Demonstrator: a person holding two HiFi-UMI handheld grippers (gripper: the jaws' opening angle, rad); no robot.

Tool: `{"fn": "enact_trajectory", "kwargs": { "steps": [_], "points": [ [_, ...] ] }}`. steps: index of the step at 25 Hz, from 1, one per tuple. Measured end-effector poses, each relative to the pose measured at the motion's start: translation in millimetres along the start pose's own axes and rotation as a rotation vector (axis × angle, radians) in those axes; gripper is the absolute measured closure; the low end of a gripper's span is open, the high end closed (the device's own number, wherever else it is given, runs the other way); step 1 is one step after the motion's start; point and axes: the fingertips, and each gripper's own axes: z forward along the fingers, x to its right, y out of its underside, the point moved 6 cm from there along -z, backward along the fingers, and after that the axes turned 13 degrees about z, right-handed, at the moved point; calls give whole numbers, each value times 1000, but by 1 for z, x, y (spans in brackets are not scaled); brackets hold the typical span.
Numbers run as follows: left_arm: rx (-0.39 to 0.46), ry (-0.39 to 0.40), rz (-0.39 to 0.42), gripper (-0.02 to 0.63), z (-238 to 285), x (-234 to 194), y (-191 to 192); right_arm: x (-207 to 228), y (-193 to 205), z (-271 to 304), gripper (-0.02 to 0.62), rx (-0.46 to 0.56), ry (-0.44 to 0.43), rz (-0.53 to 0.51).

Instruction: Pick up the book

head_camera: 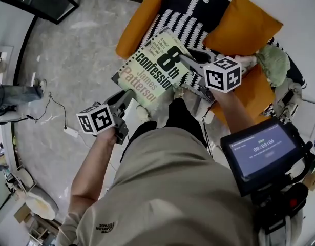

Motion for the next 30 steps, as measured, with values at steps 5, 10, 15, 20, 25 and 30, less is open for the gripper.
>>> {"fn": "enact_trajectory", "kwargs": {
  "steps": [5,10,15,20,25,30],
  "points": [
    [3,0,5,532,-9,5,-6,-10,-5,-7,453,7,12,-1],
    [7,27,8,532,-4,3,-5,-8,-4,-8,453,10,22,-15],
    [-1,46,-2,532,4,-8,0,-4,2,-2,453,7,45,-14],
    [-5,53,-2,532,2,-7,-3,-8,1,-7,453,10,57,-11],
    [5,60,4,532,-4,-5,-6,-15,-2,-11,453,19,63,-16],
    [11,56,9,532,-4,0,-4,-16,-5,-15,453,25,59,-39]
  ]
}}
